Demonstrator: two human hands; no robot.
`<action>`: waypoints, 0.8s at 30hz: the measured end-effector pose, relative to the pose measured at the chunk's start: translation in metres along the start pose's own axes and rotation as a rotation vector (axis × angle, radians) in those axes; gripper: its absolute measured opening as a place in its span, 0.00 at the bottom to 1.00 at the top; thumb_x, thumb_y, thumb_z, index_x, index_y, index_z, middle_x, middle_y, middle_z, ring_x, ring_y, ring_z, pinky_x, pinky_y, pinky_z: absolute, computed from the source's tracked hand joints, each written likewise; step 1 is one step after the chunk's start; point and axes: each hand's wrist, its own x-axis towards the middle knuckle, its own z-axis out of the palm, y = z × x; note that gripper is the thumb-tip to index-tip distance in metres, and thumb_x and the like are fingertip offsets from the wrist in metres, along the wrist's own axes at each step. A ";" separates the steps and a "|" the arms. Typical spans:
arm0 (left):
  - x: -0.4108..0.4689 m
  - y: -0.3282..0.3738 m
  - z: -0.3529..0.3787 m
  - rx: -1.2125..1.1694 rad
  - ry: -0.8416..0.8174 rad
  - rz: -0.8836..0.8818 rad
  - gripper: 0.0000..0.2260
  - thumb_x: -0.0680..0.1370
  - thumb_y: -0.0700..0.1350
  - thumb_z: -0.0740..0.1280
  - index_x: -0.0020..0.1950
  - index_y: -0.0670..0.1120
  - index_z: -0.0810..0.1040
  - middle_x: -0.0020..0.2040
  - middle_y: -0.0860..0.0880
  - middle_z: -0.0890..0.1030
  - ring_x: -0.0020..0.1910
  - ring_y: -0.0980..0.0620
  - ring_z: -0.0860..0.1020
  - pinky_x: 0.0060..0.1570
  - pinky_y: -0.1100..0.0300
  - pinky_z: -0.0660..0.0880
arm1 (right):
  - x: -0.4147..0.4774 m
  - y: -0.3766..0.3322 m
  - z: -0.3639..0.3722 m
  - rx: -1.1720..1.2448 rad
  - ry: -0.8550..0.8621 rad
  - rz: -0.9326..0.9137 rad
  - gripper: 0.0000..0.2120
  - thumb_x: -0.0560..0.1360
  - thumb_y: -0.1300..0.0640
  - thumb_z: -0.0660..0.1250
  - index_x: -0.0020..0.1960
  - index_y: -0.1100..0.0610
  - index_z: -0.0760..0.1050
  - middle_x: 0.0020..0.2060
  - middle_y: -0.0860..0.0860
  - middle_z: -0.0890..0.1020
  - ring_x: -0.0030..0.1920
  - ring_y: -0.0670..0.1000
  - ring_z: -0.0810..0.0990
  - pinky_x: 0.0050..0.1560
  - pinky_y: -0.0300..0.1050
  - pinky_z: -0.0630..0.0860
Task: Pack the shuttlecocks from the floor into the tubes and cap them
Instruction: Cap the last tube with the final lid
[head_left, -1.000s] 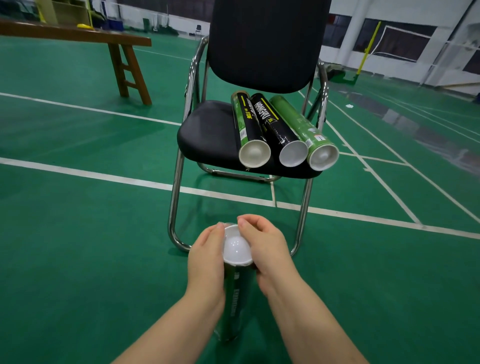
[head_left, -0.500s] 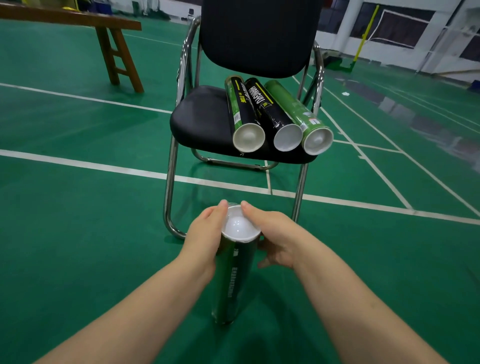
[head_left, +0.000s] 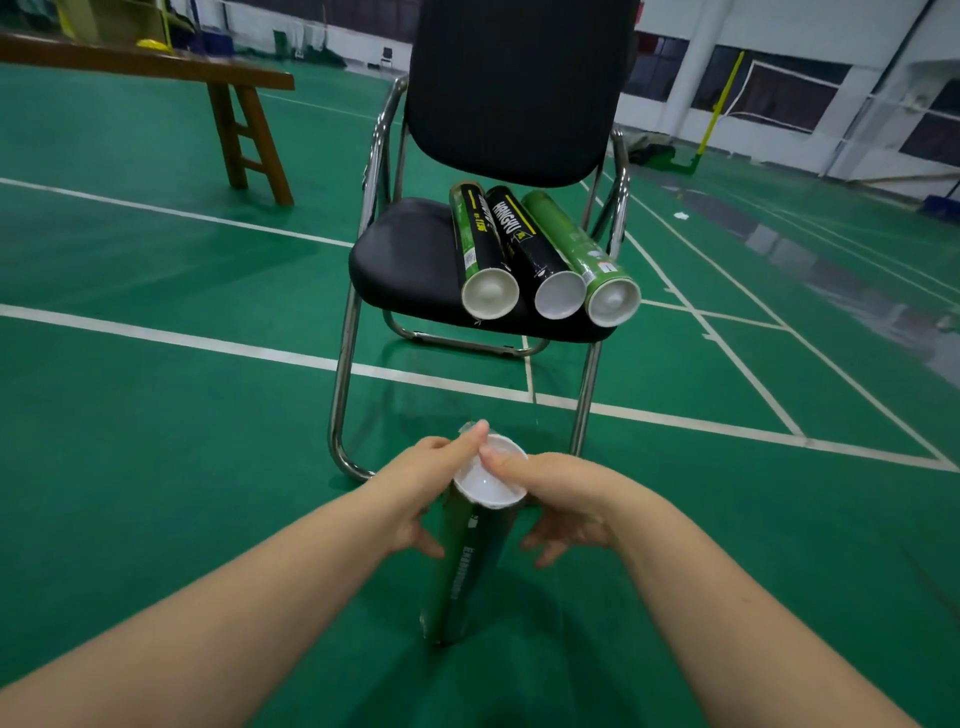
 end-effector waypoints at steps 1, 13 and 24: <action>-0.003 -0.002 -0.004 0.036 -0.057 -0.011 0.34 0.68 0.66 0.65 0.69 0.51 0.66 0.71 0.45 0.64 0.68 0.37 0.61 0.50 0.37 0.74 | -0.005 0.001 0.001 -0.047 -0.061 -0.011 0.32 0.71 0.33 0.61 0.70 0.49 0.65 0.69 0.51 0.67 0.54 0.62 0.77 0.50 0.55 0.78; -0.081 -0.005 -0.017 0.308 -0.072 0.362 0.15 0.66 0.55 0.72 0.50 0.58 0.77 0.46 0.52 0.82 0.42 0.52 0.81 0.34 0.59 0.77 | -0.077 -0.021 0.047 -0.386 0.120 -0.480 0.19 0.60 0.45 0.71 0.50 0.45 0.77 0.46 0.49 0.83 0.48 0.52 0.82 0.44 0.50 0.81; -0.134 0.043 -0.039 0.218 0.322 0.850 0.19 0.67 0.41 0.75 0.51 0.60 0.77 0.47 0.55 0.81 0.44 0.58 0.79 0.49 0.62 0.77 | -0.114 -0.075 0.068 -0.274 0.419 -0.894 0.32 0.63 0.51 0.76 0.64 0.41 0.68 0.49 0.42 0.80 0.50 0.45 0.78 0.50 0.38 0.74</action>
